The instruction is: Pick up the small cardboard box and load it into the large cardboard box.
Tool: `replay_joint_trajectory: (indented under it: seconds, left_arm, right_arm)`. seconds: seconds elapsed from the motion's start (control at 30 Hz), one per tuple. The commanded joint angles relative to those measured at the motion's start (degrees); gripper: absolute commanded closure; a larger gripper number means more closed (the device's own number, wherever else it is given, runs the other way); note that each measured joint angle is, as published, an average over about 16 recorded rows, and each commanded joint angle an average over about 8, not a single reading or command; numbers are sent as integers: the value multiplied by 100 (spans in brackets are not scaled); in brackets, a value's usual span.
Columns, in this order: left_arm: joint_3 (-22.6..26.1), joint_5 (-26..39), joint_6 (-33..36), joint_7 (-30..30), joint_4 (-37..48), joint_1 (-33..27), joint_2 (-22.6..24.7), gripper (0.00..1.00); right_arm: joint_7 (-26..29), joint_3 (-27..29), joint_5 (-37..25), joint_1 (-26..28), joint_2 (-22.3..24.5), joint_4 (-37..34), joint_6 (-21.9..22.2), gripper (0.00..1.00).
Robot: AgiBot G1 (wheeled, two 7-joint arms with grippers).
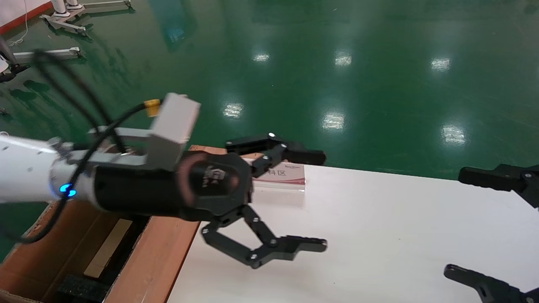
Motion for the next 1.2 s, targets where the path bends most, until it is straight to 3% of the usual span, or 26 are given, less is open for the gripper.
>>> replay_joint_trajectory:
  seconds: [0.03, 0.23, 1.2]
  left_arm:
    - [-410, -30, 83, 123, -30, 301, 4, 0]
    - [-878, -64, 172, 213, -61, 634, 9, 0]
    - [-514, -45, 109, 161, -40, 381, 5, 0]
  right_arm:
    - [0, 0, 0, 0, 0, 0, 0, 0]
    - [-1, -1, 1, -1, 1, -1, 2, 0]
    - [-1, -1, 2, -1, 1, -1, 2, 0]
